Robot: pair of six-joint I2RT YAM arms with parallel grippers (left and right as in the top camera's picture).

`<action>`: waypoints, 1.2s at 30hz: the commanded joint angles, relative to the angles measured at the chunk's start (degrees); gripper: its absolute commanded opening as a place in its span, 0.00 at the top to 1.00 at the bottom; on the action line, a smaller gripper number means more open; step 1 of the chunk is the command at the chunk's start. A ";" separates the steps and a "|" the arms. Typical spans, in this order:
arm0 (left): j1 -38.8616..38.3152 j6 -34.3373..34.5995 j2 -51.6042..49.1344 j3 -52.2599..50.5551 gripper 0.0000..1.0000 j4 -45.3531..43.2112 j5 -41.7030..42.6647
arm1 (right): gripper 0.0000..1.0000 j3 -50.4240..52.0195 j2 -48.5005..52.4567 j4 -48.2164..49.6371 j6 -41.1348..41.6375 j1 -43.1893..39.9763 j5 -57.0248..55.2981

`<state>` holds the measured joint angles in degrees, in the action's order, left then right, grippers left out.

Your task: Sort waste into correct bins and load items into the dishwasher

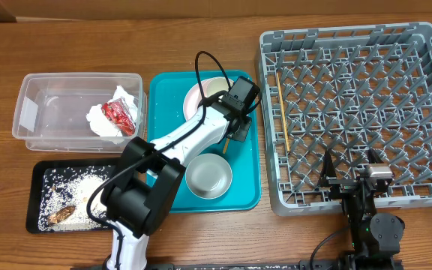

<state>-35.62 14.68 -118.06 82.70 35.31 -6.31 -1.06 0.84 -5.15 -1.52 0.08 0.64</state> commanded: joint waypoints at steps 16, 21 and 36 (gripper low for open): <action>0.02 0.79 0.39 3.13 0.96 -0.83 3.96 | 0.00 0.59 -0.61 0.33 -0.04 -0.11 0.11; 0.02 0.79 0.96 7.43 0.96 0.13 7.28 | 0.00 0.59 -0.61 0.33 -0.04 -0.11 0.11; -0.11 20.04 0.96 26.64 0.96 8.09 13.16 | 0.00 0.59 -0.61 0.33 -0.04 -0.11 0.11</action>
<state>-35.14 24.97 -118.10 106.15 45.25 0.86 -1.06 0.84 -5.17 -1.50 0.08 0.67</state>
